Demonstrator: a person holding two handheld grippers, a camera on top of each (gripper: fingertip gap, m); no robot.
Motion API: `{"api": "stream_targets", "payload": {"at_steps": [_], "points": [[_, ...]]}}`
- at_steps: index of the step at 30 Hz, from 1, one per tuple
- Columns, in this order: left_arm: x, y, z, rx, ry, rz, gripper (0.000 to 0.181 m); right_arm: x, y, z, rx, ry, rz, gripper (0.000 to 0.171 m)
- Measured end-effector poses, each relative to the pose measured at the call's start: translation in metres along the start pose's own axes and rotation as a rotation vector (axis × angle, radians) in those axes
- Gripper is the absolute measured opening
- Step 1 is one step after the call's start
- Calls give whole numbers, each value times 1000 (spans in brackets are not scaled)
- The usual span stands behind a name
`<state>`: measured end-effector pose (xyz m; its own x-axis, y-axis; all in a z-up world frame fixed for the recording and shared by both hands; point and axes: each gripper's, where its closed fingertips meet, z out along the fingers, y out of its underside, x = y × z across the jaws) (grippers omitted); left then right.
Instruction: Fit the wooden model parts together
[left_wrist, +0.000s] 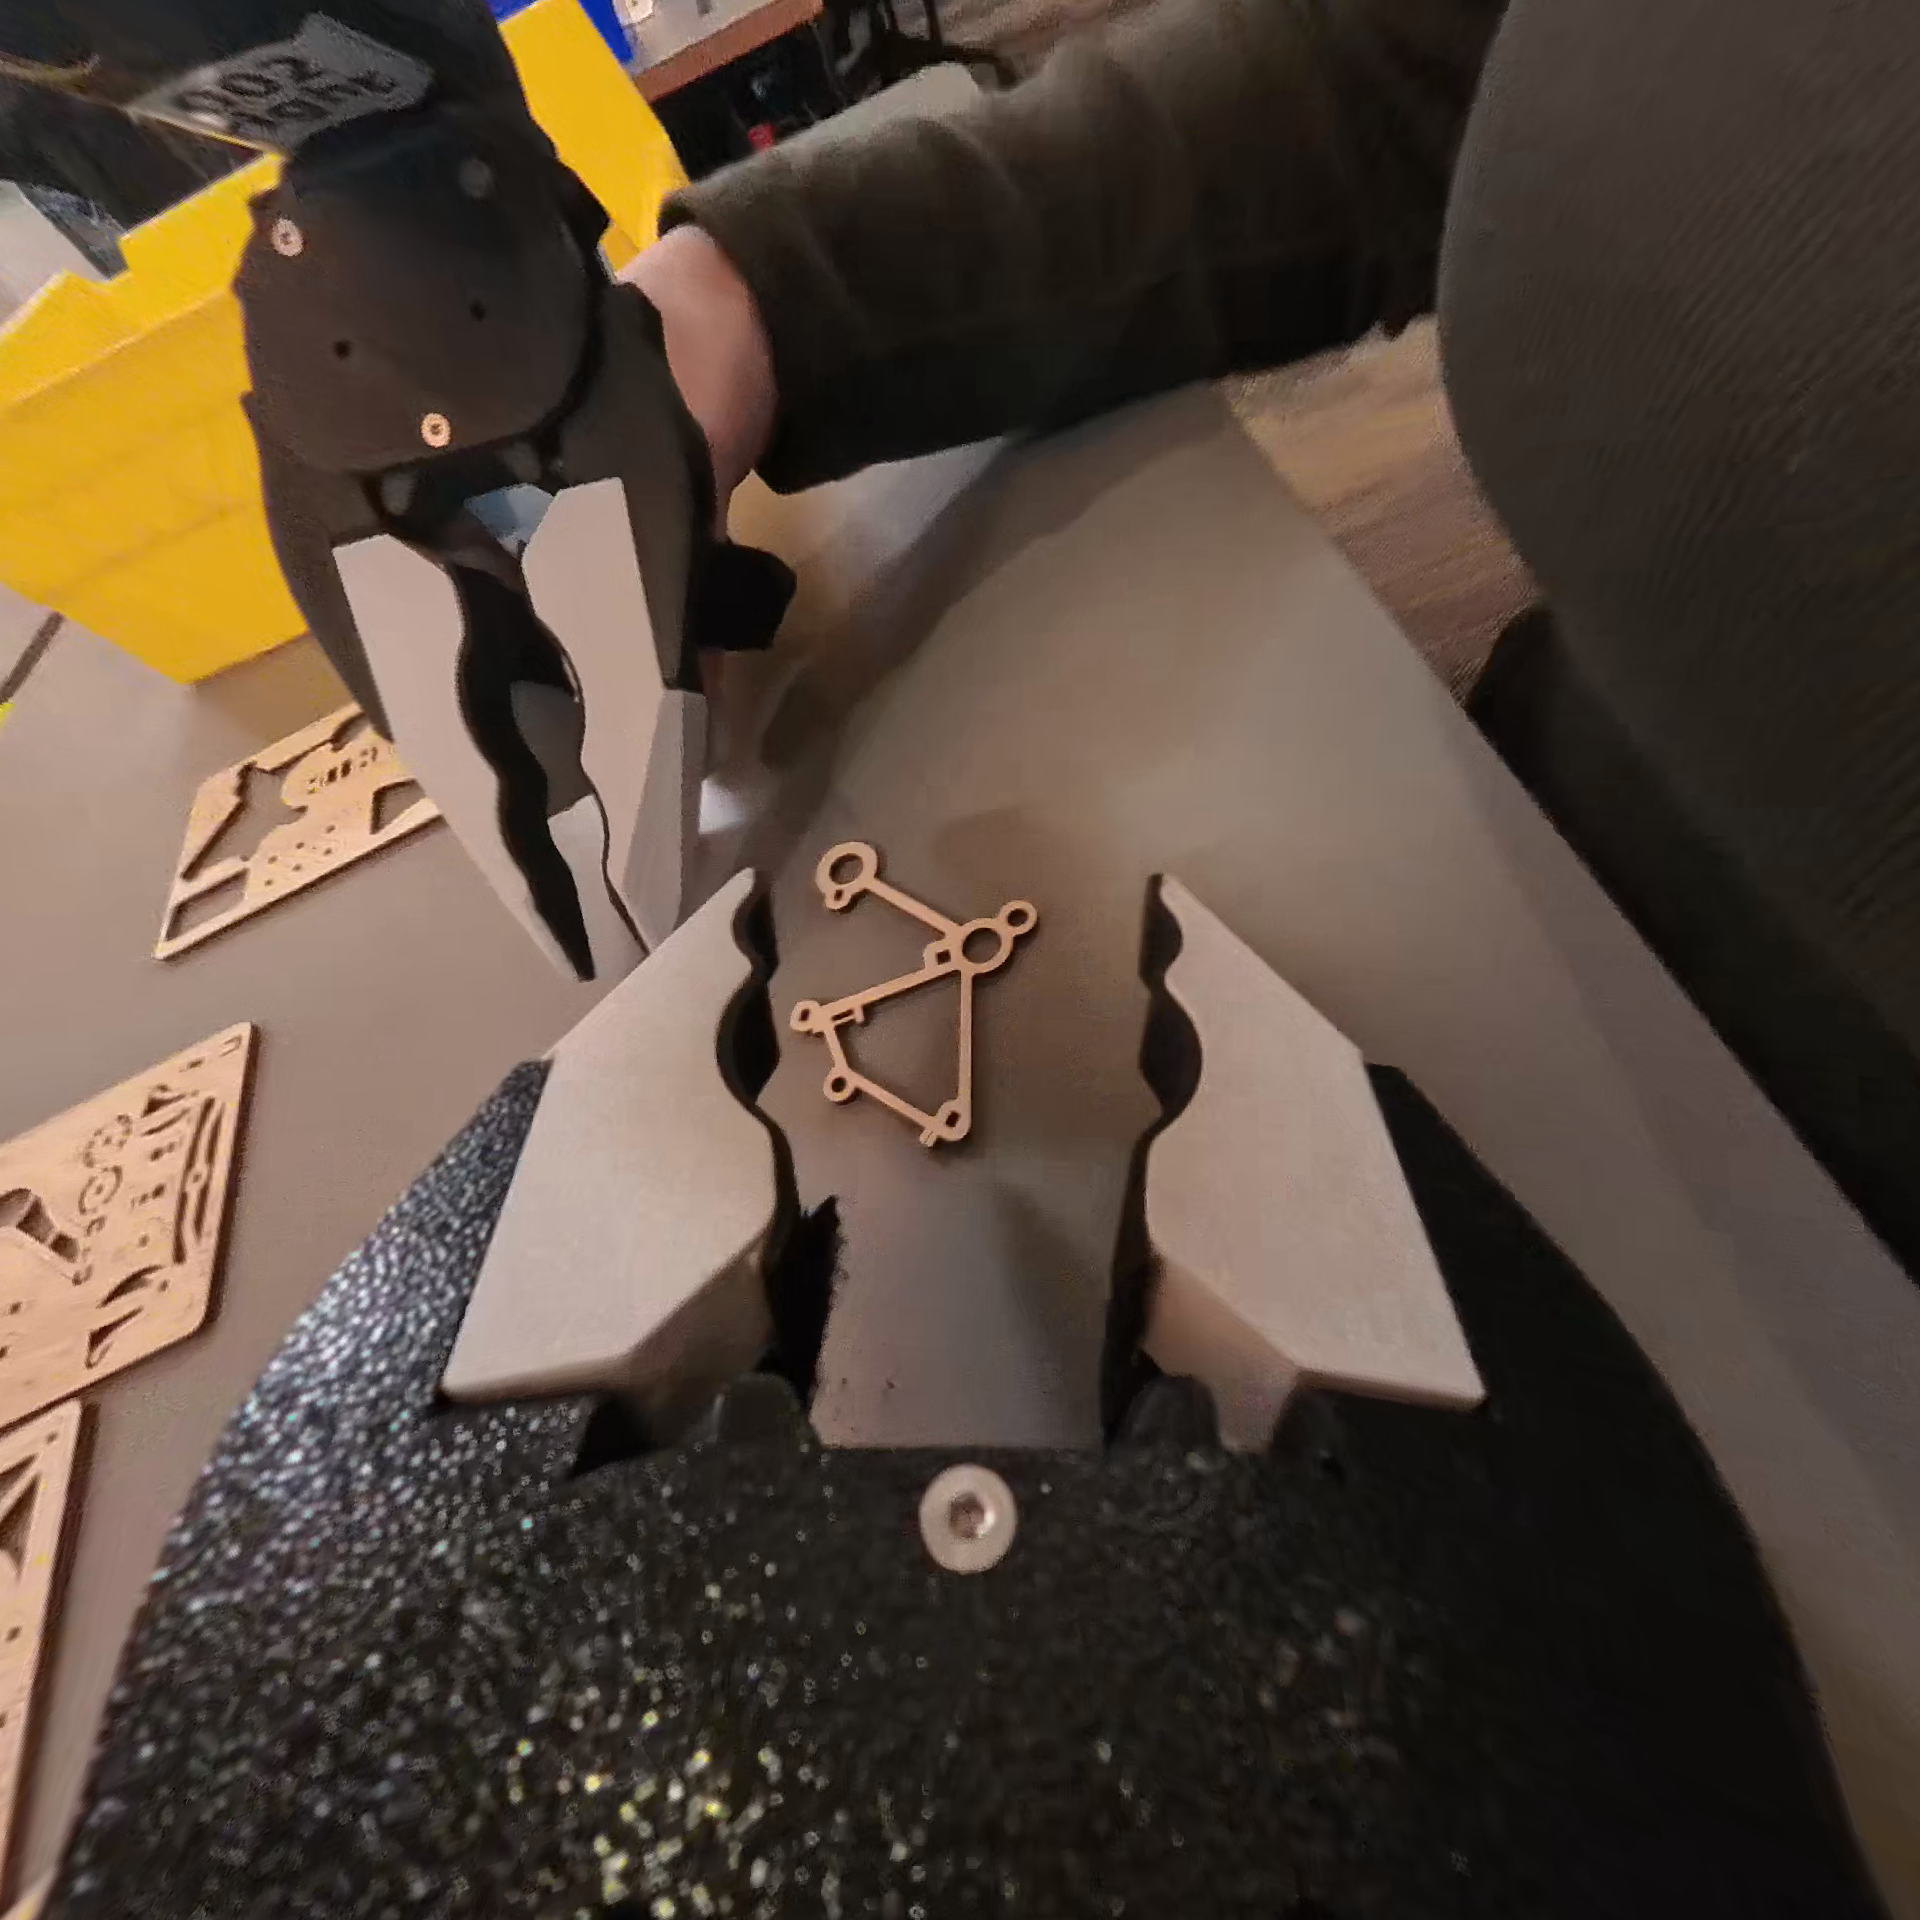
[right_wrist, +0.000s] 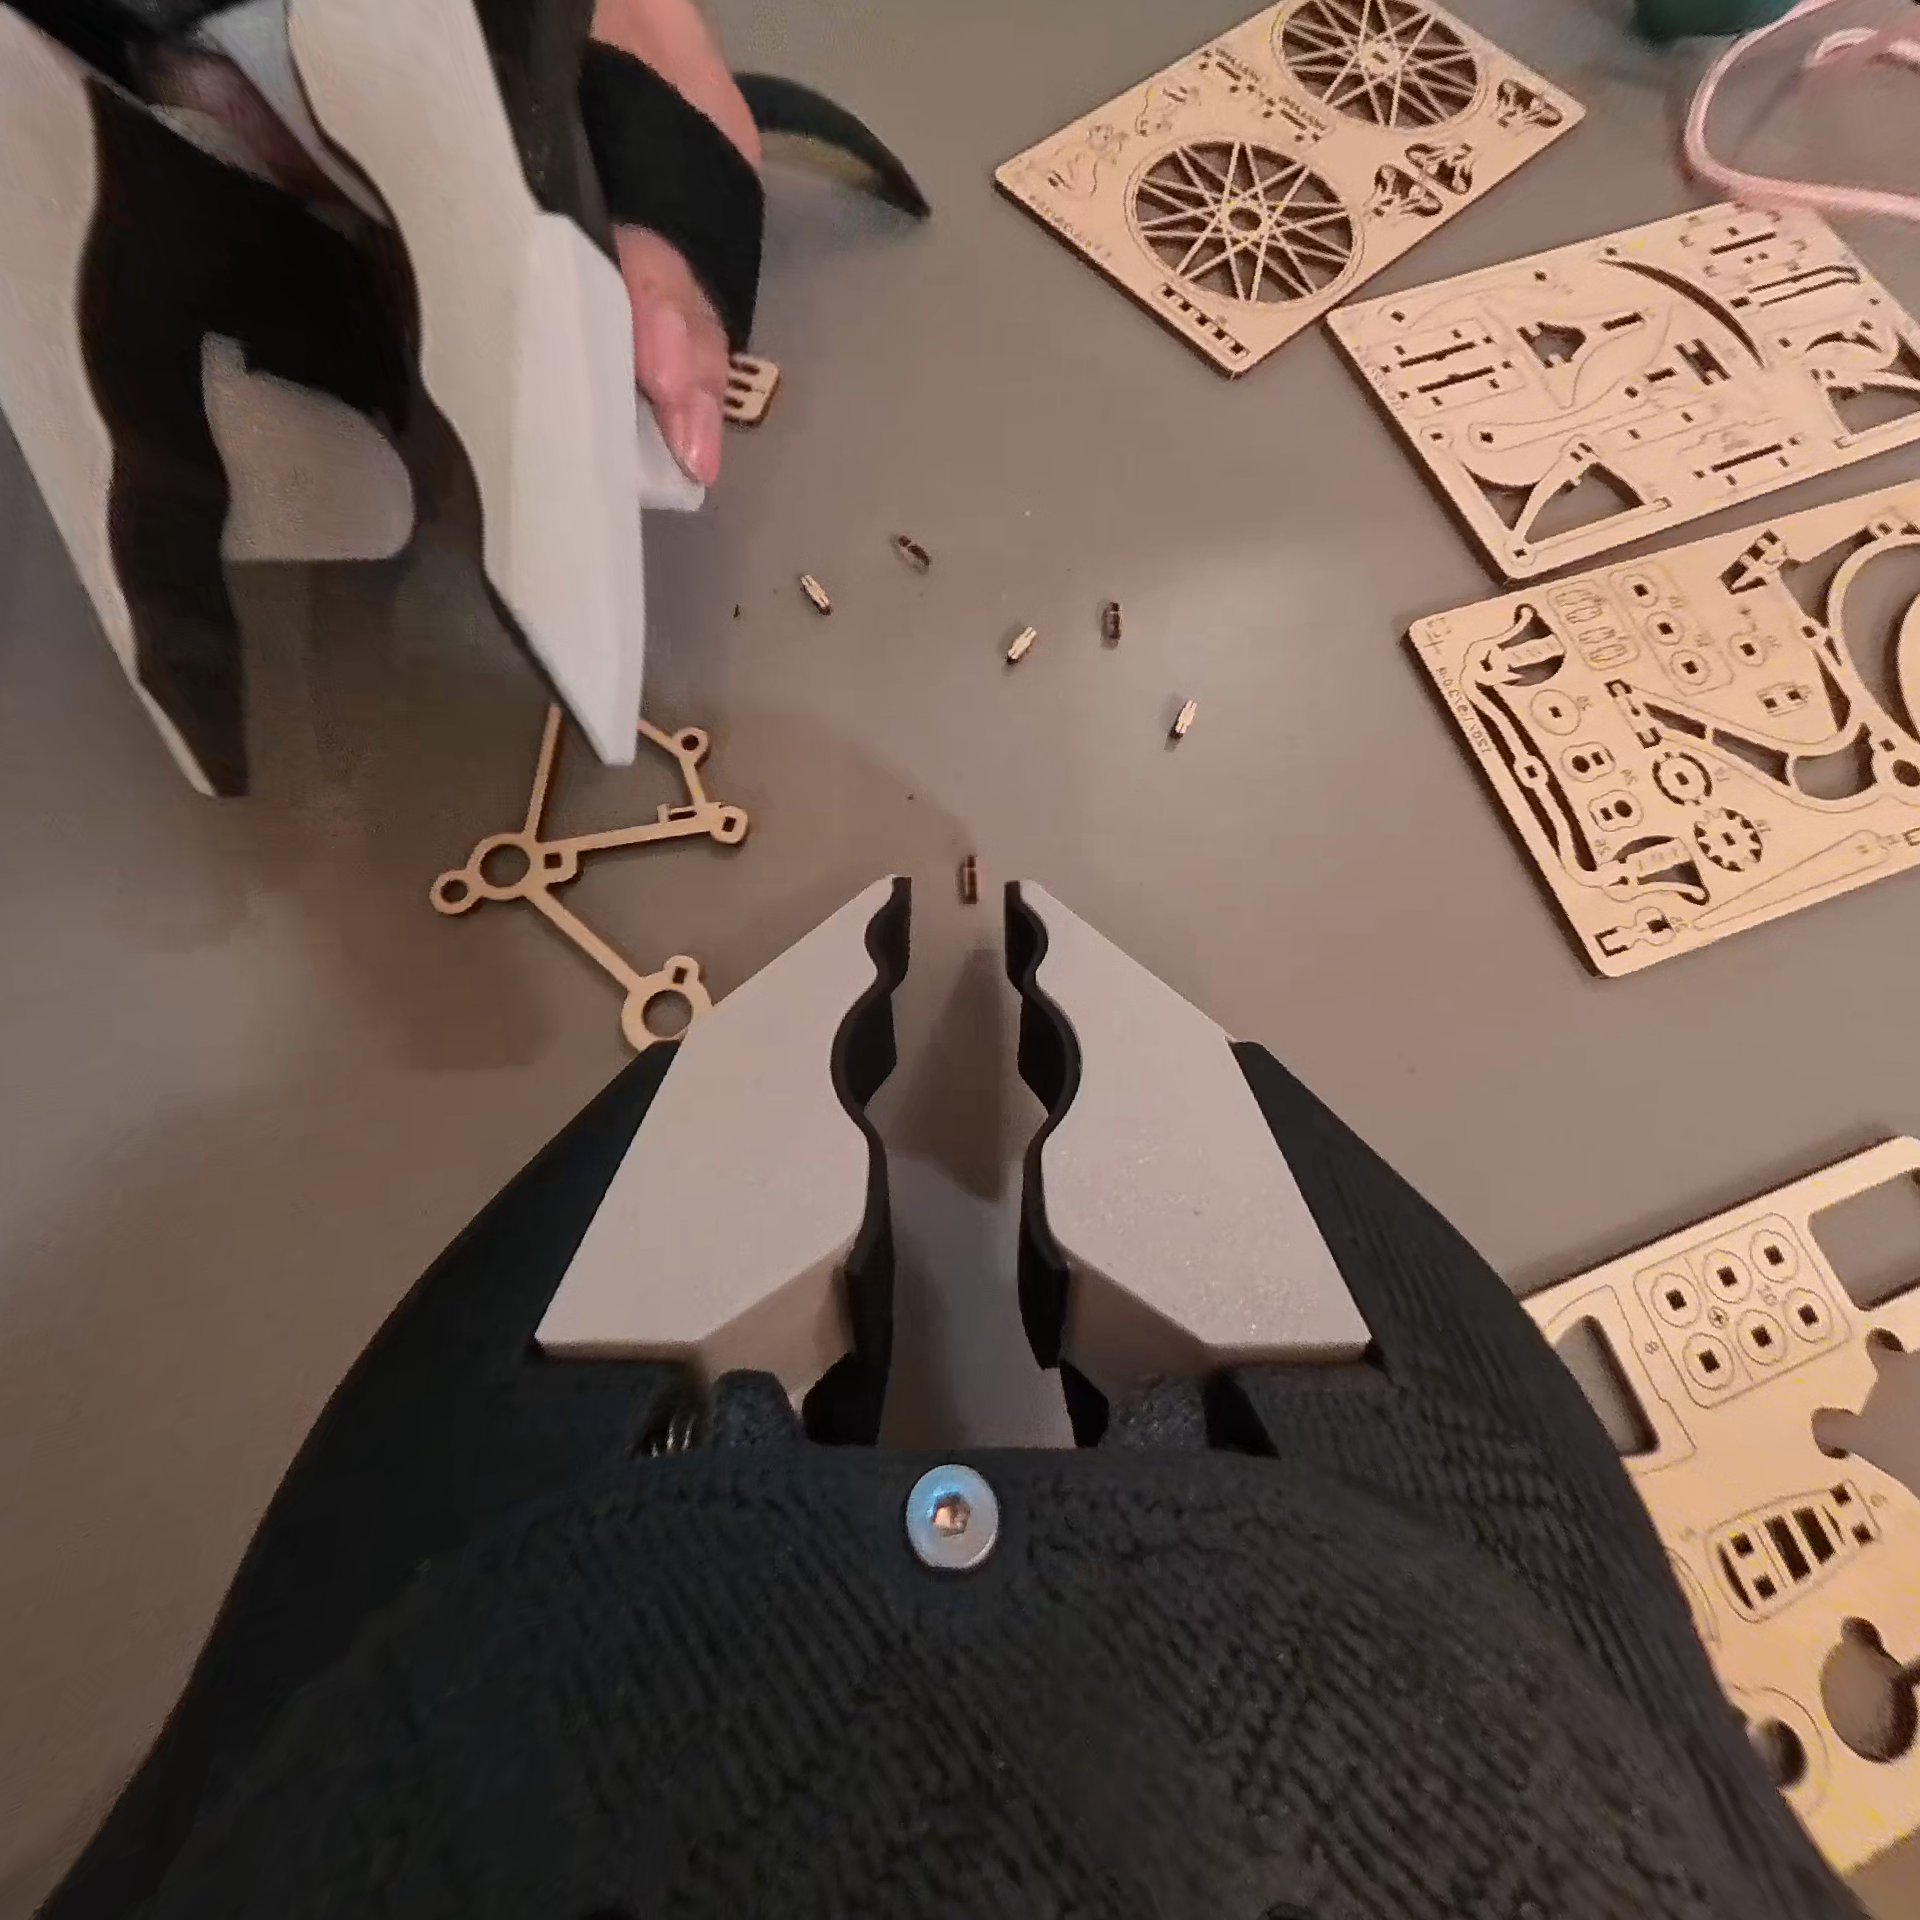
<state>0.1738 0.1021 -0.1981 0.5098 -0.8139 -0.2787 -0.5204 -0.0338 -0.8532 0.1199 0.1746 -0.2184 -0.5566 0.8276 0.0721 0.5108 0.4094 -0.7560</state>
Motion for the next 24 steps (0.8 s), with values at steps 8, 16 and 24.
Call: {"api": "stream_targets", "payload": {"at_steps": [8, 16, 24], "points": [[-24, -6, -25, 71, -77, -96, 65, -2, 3, 6, -2, -45, 55, 6], [-26, 7, -30, 10, -89, -100, 62, 1, 4, 7, 7, -40, 70, 9], [-25, 10, -30, -3, -82, -107, 60, 0, 2, 8, 8, -31, 32, 7]]}}
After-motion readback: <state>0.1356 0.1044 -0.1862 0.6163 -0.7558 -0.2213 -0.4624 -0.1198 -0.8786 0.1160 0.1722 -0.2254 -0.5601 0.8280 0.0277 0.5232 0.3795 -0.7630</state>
